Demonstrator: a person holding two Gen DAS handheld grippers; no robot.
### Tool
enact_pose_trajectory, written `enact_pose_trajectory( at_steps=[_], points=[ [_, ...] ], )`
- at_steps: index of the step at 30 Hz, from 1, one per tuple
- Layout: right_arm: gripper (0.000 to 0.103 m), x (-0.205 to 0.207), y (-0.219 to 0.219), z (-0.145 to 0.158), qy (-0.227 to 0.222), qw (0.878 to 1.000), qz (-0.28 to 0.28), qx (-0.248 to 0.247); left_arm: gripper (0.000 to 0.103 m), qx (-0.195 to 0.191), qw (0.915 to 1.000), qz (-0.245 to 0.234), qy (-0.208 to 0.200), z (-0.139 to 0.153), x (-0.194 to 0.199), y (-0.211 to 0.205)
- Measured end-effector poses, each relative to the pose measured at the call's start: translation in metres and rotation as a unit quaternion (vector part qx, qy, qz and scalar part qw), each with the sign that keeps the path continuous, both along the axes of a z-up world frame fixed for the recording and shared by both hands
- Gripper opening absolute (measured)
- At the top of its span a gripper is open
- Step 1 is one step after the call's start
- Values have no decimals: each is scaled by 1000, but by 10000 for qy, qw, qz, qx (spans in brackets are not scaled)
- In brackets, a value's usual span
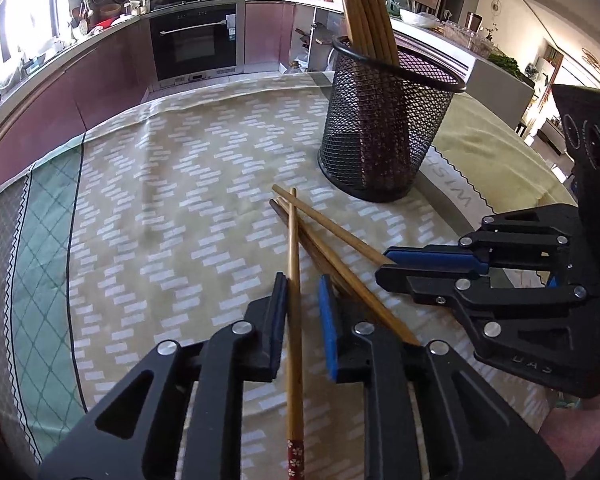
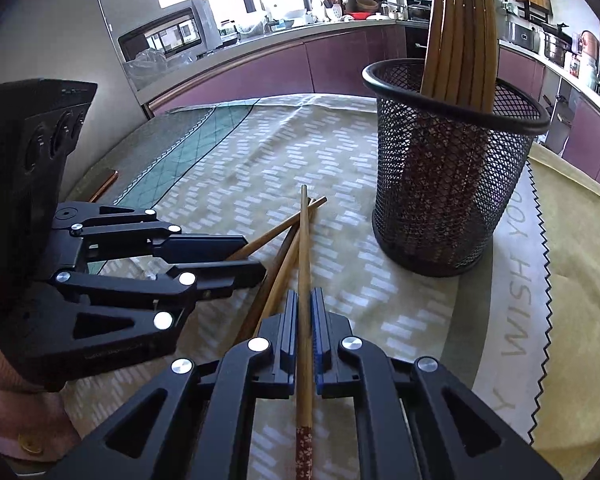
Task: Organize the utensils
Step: 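Lift the held chopstick upright and carry it over the mesh cup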
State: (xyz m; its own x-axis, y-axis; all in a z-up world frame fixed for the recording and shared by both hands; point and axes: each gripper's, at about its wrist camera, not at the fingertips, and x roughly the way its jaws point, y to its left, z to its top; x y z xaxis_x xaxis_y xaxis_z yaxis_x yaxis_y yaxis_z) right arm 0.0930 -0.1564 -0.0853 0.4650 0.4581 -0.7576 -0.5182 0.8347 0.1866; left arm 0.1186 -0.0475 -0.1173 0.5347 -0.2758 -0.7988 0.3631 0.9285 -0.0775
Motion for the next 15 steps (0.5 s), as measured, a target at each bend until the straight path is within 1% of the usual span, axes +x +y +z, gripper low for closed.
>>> enact_pose_trajectory(
  at_steps=[2, 5, 8, 15],
  points=[
    [6, -4, -3, 4, -55, 10000, -4, 61, 7, -84, 9999, 93, 41, 1, 2, 3],
    [6, -11, -11, 10, -177, 9998, -18, 129, 7, -144, 9998, 128, 4, 6, 0, 6],
    [6, -19, -21, 20, -335, 9992, -40, 221, 7, -222, 9997, 82, -85, 14, -5, 8],
    [6, -32, -46, 44, -676, 9964, -214, 473, 7, -645, 9974, -135, -306, 45, -12, 13]
  ],
)
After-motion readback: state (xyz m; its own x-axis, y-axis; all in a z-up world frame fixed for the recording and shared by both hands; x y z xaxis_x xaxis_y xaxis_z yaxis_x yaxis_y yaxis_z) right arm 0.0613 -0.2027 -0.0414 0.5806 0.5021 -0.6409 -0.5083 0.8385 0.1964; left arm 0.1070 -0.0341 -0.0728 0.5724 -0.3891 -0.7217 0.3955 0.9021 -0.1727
